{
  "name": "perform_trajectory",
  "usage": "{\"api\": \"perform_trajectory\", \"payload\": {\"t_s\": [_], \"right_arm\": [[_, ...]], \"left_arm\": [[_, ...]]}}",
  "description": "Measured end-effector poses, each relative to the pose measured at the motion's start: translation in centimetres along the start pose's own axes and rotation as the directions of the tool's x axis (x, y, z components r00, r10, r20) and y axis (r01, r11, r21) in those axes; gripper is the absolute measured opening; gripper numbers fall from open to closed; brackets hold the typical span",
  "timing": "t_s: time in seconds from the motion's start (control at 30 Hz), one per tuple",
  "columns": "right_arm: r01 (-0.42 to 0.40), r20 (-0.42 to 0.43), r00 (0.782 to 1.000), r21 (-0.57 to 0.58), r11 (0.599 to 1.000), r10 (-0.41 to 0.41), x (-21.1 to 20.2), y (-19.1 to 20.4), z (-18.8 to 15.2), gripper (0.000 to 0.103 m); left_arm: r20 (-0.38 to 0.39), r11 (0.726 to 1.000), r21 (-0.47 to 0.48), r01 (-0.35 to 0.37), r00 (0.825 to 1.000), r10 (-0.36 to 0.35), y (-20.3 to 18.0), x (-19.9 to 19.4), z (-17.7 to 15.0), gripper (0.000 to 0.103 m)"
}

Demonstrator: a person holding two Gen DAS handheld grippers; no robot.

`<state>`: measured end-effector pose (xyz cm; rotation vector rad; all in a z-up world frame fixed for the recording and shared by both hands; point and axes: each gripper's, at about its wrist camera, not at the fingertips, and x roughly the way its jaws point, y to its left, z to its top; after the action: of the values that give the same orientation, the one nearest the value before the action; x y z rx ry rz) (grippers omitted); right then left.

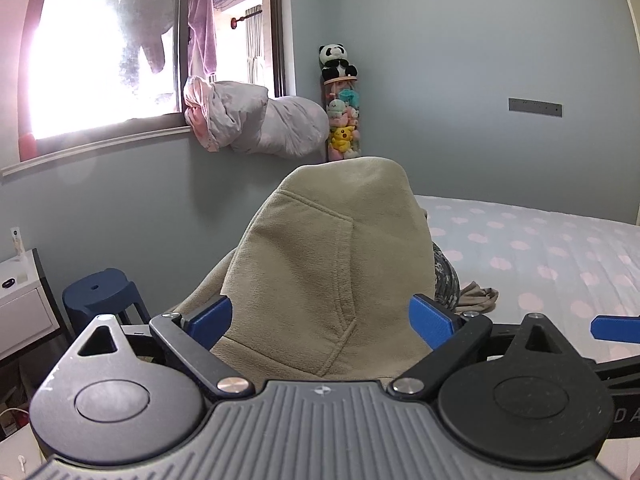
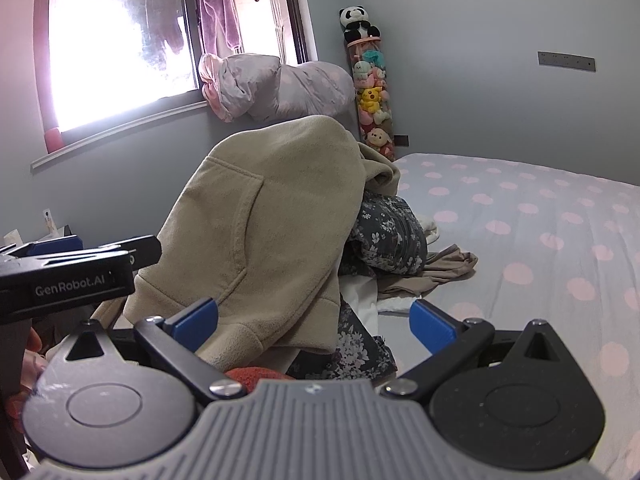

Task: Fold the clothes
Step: 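Approach the beige fleece hoodie pile with both grippers open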

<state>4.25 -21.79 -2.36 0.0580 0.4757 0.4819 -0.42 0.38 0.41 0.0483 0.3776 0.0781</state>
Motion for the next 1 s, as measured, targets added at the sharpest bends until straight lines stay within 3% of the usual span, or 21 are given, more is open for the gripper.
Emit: {"api": "perform_trajectory", "payload": {"t_s": [0.3, 0.57, 1.0], "right_arm": [[0.004, -0.015, 1.000, 0.000, 1.000, -0.004, 0.3, -0.1, -0.2, 0.103], [0.003, -0.020, 1.000, -0.002, 1.000, -0.003, 0.6, -0.2, -0.4, 0.103], [-0.003, -0.018, 1.000, -0.013, 1.000, 0.003, 1.0, 0.1, -0.4, 0.103]], "left_arm": [[-0.014, 1.000, -0.001, -0.003, 1.000, 0.003, 0.1, 0.2, -0.2, 0.060], [-0.065, 1.000, -0.027, 0.008, 0.998, -0.009, 0.4, 0.6, -0.3, 0.050], [-0.108, 1.000, 0.005, 0.018, 0.994, -0.018, 0.0, 1.0, -0.4, 0.049]]}}
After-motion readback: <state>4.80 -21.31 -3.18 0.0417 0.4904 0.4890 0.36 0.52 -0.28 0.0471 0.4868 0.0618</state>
